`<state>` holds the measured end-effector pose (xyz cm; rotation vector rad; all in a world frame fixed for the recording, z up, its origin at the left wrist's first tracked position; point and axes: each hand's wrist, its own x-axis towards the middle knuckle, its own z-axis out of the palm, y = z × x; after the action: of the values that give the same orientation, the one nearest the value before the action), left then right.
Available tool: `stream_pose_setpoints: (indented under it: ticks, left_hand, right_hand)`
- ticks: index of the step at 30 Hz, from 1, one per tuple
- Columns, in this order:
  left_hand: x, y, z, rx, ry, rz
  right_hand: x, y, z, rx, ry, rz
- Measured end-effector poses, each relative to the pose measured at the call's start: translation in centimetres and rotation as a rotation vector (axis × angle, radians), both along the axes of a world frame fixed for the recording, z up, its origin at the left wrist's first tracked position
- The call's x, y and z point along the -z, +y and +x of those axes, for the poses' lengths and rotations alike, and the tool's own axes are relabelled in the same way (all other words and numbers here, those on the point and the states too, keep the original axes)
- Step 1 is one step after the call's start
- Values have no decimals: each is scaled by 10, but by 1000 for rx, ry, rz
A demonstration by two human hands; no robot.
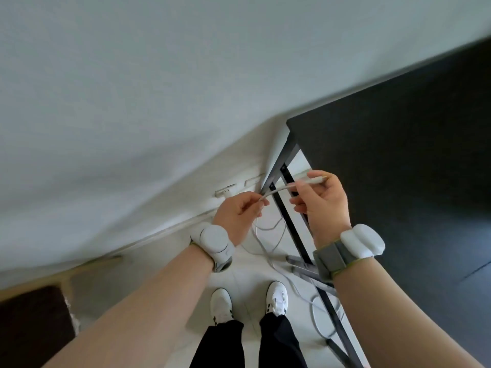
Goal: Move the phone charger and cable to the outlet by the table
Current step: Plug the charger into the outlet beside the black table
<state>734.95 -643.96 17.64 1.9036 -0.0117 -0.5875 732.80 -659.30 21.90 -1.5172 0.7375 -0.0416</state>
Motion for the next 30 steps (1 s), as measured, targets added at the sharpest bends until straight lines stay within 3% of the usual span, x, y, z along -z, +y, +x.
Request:
stream_pose_setpoints:
  ticks: [2, 6, 9, 12, 15, 19, 30]
  left_hand:
    - [-18, 0, 4, -16, -60, -31]
    - [-53, -6, 6, 33, -151, -34]
    - [-82, -14, 12, 115, -226, -11]
    - [-106, -21, 21, 146, -298, 79]
    - [-108, -26, 40, 177, -365, 358]
    - [-95, -32, 72, 197, -294, 638]
    - [-92, -116, 152, 89, -256, 406]
  right_hand:
    - [-11, -6, -3, -8, 11, -209]
    - [-41, -10, -10, -279, -51, -881]
    - [-71, -6, -8, -447, -172, -1096]
    - [-95, -12, -1, -478, -192, -1095]
    - [-115, -25, 8, -400, -190, -954]
    - [-126, -54, 21, -260, -180, -798]
    - [-94, -140, 49, -272, -17, -668]
